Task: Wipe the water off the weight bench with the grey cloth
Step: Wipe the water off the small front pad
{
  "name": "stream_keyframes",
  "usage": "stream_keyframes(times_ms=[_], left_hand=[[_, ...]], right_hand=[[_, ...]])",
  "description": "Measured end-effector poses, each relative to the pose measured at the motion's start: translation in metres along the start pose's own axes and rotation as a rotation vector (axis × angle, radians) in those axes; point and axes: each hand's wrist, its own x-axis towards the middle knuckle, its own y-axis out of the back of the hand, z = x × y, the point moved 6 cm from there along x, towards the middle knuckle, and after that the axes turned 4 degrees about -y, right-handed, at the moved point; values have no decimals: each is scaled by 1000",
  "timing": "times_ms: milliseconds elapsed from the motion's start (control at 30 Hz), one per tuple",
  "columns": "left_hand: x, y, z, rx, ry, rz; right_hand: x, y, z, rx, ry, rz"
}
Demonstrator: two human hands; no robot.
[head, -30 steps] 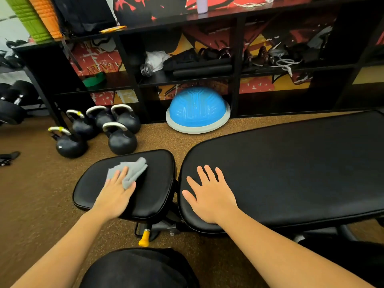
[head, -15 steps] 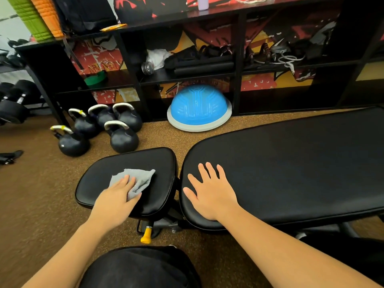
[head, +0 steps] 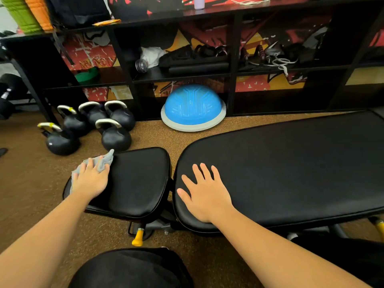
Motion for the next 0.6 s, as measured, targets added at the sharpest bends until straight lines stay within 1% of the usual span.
stream_keyframes(times_ms=[67,100,200,300,433,533,600], left_hand=[[4,-1,15,-16,70,-7],[6,-1,25,-25,66,-4],[12,-4,61,-13,-41,-58],[8,-5,111,49,-222,-41],[-30,-18,176,121,-490,-42],[-73,-23,183,154,-783,-9],[-97,-22,169,104,-895,-62]], right_hand=[[1,-1,0,-15,1,-5],[1,-2,-1,-27,2,-9],[3,-3,-1,-49,4,-31],[3,-4,0,-47,3,-33],[2,-3,1,-47,4,-12],[2,-1,1,-19,-1,22],[1,-1,3,-1,-7,30]])
